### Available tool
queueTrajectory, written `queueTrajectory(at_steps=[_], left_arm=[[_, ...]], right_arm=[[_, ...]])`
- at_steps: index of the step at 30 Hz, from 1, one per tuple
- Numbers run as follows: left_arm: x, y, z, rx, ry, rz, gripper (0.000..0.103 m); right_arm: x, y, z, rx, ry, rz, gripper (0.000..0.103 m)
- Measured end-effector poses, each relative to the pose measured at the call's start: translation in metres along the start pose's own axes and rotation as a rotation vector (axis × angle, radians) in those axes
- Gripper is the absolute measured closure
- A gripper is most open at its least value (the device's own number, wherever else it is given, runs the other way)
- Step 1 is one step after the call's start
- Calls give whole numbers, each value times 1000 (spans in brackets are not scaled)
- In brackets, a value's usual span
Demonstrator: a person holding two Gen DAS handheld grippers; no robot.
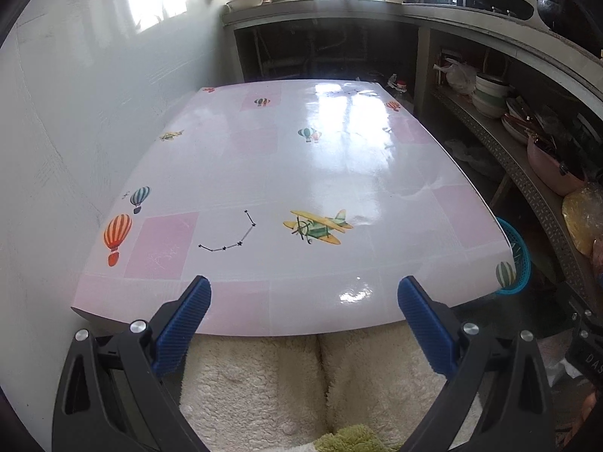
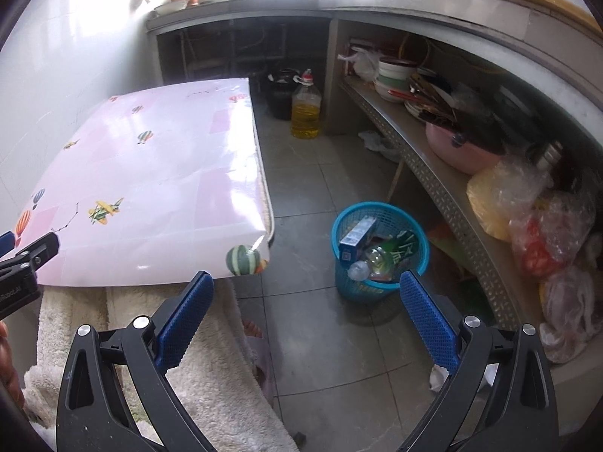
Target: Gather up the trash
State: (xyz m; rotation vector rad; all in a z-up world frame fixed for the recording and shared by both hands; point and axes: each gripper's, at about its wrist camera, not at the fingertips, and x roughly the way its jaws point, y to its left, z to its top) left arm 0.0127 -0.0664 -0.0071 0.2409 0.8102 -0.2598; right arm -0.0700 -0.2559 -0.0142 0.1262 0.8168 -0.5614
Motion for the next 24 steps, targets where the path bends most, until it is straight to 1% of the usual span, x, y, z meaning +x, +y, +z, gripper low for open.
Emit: queueTrajectory(at_steps=[5, 12, 15, 24], left_arm=[[3, 12, 2, -20, 3, 46, 6], [9, 31, 3, -65, 33, 94, 6], [10, 33, 2, -68, 43, 98, 6], [10, 30, 0, -62, 59, 70, 6]], right_arm=[[5, -4, 0, 28, 9, -17, 8], [14, -5, -2, 46, 37, -7, 8], [15, -5, -3, 45, 42, -6, 8], [15, -7, 0, 43, 43, -9, 8]])
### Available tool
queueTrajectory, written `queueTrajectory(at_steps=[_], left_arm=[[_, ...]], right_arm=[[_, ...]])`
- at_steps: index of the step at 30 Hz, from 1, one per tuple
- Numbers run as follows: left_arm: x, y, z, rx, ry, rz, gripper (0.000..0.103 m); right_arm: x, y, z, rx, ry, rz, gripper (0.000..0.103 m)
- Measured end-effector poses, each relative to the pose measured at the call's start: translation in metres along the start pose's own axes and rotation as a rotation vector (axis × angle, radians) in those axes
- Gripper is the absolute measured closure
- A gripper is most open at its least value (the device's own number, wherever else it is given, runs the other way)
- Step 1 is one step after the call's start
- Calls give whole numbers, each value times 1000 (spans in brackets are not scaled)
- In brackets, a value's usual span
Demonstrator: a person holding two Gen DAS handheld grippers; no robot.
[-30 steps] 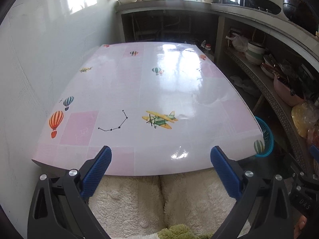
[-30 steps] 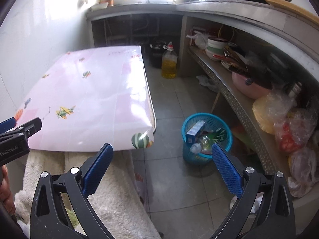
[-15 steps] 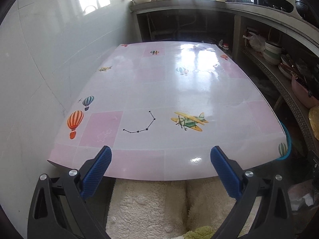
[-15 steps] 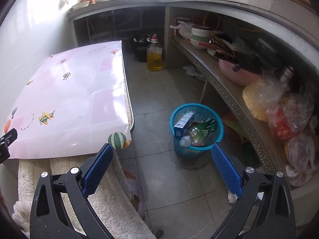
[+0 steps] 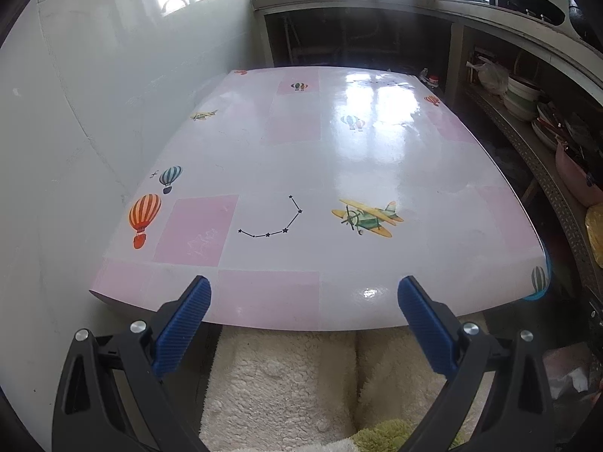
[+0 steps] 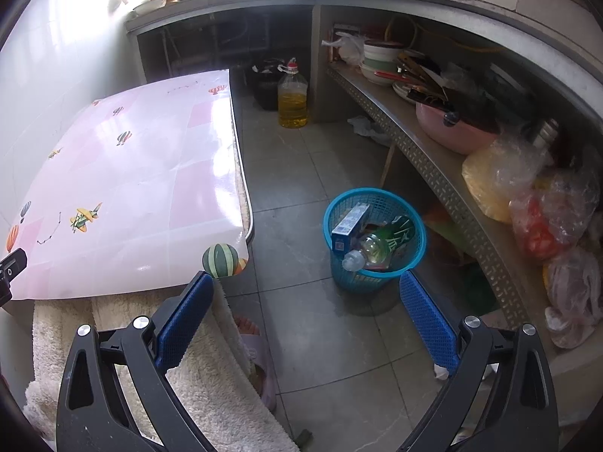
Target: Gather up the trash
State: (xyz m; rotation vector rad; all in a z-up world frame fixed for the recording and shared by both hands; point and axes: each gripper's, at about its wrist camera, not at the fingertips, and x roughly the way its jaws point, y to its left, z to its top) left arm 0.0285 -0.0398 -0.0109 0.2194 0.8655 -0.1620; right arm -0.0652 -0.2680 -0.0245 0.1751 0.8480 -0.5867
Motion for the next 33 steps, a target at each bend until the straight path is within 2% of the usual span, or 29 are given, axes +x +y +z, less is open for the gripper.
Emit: queueTrajectory(at_steps=[33], left_arm=[[7, 0, -1, -1, 34, -40, 6]], right_arm=[[-1, 8, 0, -11, -4, -2, 8]])
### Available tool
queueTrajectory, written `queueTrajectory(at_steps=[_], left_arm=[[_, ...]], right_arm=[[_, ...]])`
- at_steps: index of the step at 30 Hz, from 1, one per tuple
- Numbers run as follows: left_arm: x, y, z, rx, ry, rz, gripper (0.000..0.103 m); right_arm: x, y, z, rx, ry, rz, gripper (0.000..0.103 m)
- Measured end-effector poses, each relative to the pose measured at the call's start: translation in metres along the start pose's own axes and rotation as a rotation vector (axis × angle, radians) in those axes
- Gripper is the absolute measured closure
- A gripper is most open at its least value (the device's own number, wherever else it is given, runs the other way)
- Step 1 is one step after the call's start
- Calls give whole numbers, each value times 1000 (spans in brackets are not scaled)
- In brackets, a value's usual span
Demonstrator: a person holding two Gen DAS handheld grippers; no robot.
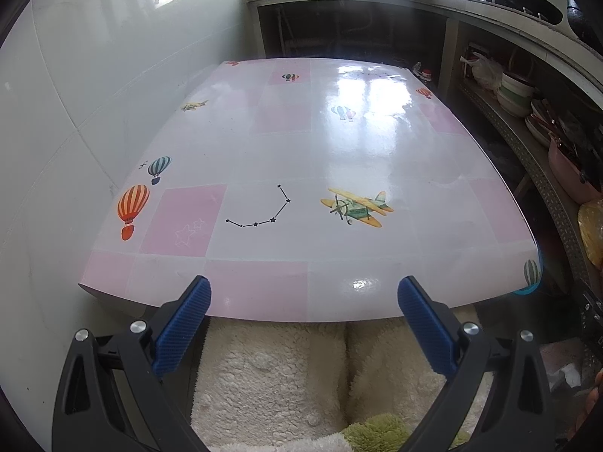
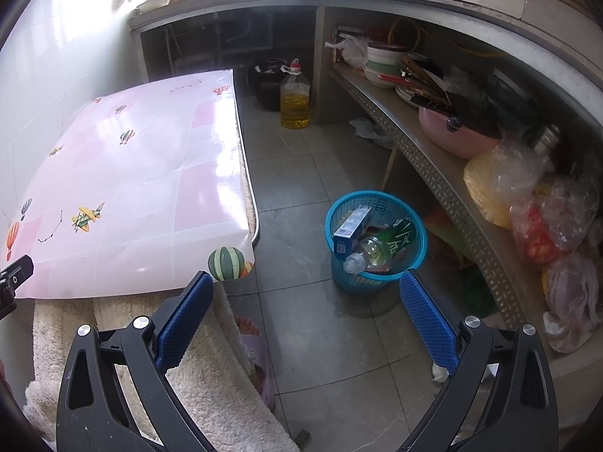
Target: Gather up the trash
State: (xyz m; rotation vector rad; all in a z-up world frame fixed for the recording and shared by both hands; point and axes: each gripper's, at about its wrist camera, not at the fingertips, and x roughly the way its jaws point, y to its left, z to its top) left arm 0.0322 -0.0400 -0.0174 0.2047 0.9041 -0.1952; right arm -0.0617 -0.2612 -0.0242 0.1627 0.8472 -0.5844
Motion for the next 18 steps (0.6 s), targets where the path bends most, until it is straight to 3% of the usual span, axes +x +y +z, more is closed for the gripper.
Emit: queueTrajectory(at_steps=[18], left_arm=[[0, 0, -1, 1, 6, -4, 6]], right_arm=[[-2, 0, 2, -2, 1, -4, 8]])
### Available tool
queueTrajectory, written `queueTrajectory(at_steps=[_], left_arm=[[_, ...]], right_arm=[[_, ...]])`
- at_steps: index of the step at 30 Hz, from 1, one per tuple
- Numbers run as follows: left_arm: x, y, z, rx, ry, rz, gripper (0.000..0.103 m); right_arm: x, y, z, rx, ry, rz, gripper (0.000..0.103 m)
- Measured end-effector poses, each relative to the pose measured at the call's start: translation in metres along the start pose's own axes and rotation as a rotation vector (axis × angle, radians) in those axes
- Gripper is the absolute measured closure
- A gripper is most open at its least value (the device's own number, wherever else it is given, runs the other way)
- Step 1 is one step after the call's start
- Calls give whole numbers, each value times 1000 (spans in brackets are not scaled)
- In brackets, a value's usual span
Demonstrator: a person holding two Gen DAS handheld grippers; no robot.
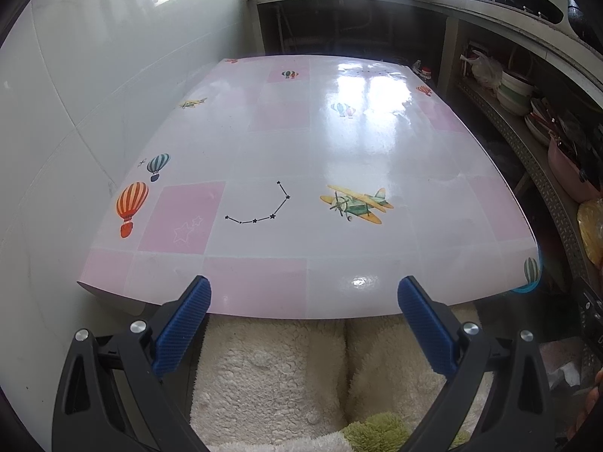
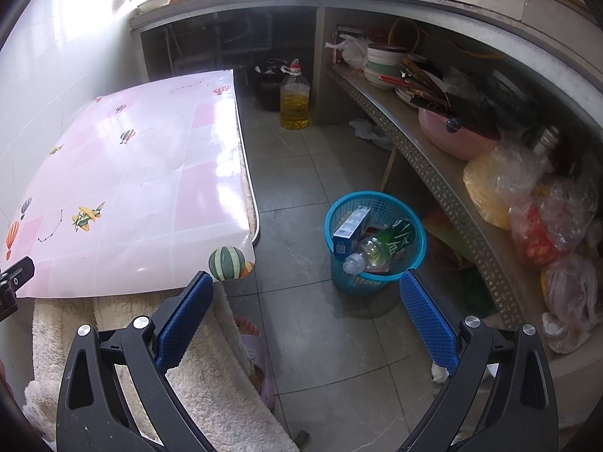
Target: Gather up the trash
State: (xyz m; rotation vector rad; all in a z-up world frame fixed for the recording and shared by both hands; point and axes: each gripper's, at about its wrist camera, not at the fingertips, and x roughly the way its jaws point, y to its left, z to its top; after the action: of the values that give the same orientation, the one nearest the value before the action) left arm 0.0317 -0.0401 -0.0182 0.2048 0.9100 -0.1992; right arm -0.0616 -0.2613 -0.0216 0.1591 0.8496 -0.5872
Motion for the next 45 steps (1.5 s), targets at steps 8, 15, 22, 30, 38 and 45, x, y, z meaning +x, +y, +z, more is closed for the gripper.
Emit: queueTrajectory(at_steps=[8, 15, 22, 30, 38, 45], left_arm=[[1, 1, -1, 1, 2, 1, 6], [1, 0, -2, 2, 4, 0, 6], [1, -1, -3, 8, 4, -1, 6], [1, -1, -3, 7, 2, -2, 6], [0, -1, -3, 7, 1, -1, 6], [-1, -2, -3, 6, 1, -2, 6]], right_arm=[[1, -1, 0, -2, 0, 1, 8], [-1, 0, 0, 0, 0, 1, 8], [0, -1, 0, -1, 2, 2, 8], [-2, 1, 1, 2, -3, -1, 8], [-3, 3, 1, 4, -8, -4, 8], [-4, 4, 1, 5, -9, -4, 8]])
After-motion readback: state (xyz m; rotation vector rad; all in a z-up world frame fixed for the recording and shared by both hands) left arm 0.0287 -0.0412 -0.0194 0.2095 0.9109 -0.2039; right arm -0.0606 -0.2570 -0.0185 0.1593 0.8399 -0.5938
